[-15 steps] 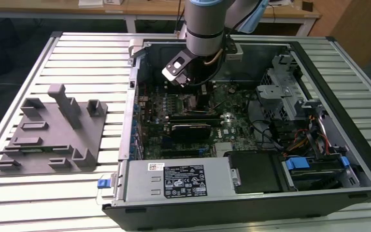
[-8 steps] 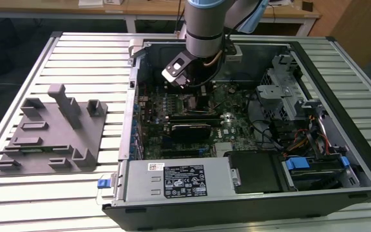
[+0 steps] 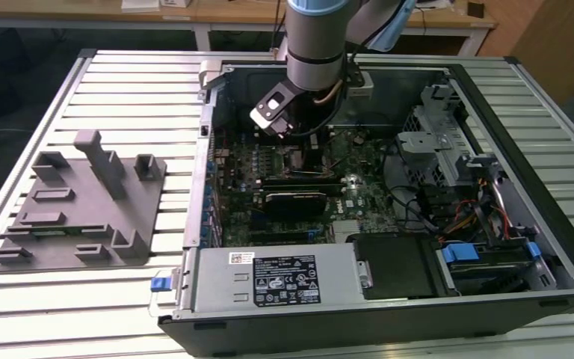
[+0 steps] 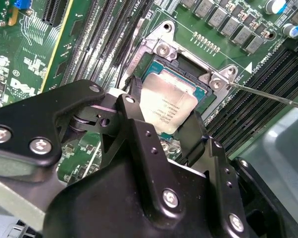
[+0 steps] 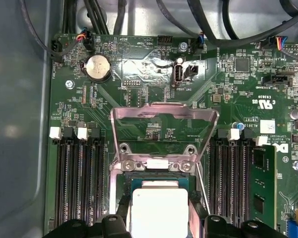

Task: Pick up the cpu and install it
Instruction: 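Place the cpu into insertion slot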

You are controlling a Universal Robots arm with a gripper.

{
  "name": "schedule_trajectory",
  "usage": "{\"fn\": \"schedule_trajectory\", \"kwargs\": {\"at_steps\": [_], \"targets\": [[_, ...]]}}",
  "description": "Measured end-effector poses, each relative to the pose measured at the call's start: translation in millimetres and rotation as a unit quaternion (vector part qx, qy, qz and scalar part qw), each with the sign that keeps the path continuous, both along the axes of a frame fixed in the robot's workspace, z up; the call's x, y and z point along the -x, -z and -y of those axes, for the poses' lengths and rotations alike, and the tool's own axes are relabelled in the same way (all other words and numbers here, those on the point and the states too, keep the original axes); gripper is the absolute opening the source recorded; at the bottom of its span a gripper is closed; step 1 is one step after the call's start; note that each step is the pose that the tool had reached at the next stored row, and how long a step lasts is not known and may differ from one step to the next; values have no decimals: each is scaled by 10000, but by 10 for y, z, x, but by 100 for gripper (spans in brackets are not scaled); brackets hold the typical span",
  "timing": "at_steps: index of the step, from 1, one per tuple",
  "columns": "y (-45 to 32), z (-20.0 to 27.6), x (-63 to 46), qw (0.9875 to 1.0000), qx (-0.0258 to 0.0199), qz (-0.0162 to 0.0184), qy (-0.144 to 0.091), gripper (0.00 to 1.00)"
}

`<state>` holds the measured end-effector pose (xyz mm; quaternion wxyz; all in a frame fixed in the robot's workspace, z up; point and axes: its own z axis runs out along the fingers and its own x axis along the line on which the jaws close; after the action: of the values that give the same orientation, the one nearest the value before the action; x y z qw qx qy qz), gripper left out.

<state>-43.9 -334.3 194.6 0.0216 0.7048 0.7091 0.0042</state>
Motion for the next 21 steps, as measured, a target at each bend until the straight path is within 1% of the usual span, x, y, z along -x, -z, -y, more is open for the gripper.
{"fn": "schedule_trajectory", "kwargs": {"at_steps": [9,21], "targets": [[22,-14,0,10000,0,-1,-1,54],[30,-15,-1,10000,0,-1,-1,54]]}}
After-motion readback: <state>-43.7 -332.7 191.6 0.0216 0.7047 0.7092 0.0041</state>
